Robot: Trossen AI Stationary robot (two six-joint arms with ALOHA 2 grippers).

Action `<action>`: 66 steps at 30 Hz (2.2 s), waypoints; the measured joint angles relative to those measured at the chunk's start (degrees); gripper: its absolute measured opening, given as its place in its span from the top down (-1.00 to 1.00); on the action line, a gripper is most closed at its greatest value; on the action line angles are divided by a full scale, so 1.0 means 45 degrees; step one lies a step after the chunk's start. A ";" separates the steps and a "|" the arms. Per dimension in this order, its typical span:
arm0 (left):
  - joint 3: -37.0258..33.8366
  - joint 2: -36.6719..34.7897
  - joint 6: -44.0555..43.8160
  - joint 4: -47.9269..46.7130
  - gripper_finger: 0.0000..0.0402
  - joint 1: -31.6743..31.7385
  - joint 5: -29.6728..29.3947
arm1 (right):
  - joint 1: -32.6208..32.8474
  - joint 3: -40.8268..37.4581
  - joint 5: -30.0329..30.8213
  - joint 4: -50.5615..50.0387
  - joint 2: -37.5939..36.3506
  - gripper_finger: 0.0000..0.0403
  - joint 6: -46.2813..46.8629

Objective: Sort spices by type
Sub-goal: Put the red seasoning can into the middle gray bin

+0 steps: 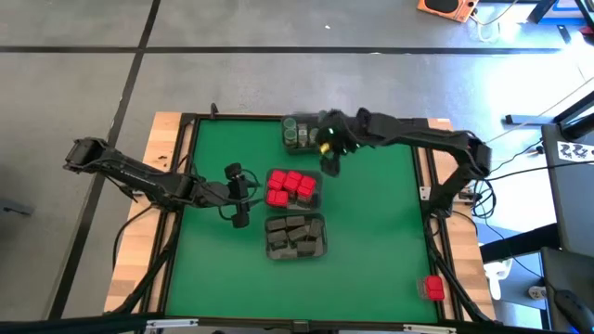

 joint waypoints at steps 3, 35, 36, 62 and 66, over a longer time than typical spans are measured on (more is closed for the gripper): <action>-0.0001 0.0271 -0.0787 0.0145 -0.01 -0.0328 0.0260 | 0.1173 -0.0049 -0.0286 -0.1218 -0.0630 -0.69 0.0703; 0.0581 0.4988 -0.2274 0.6977 -0.01 -0.2752 0.0287 | 1.2892 -0.1762 0.0099 -0.7354 -0.0770 -0.67 1.2129; 0.0705 0.5112 -0.2274 0.7000 -0.01 -0.2752 0.0298 | 1.3172 -0.1969 -0.0420 -0.7324 -0.0769 -0.67 1.2674; 0.1206 0.5678 -0.3522 0.7017 -0.01 -0.2751 0.0148 | 1.7919 -0.3784 -0.5736 -0.4877 -0.0773 0.59 1.8856; 0.1206 0.5677 -0.3522 0.7012 -0.01 -0.2834 0.0143 | 1.8235 -0.3784 -0.5624 -0.4427 -0.0773 0.73 1.9035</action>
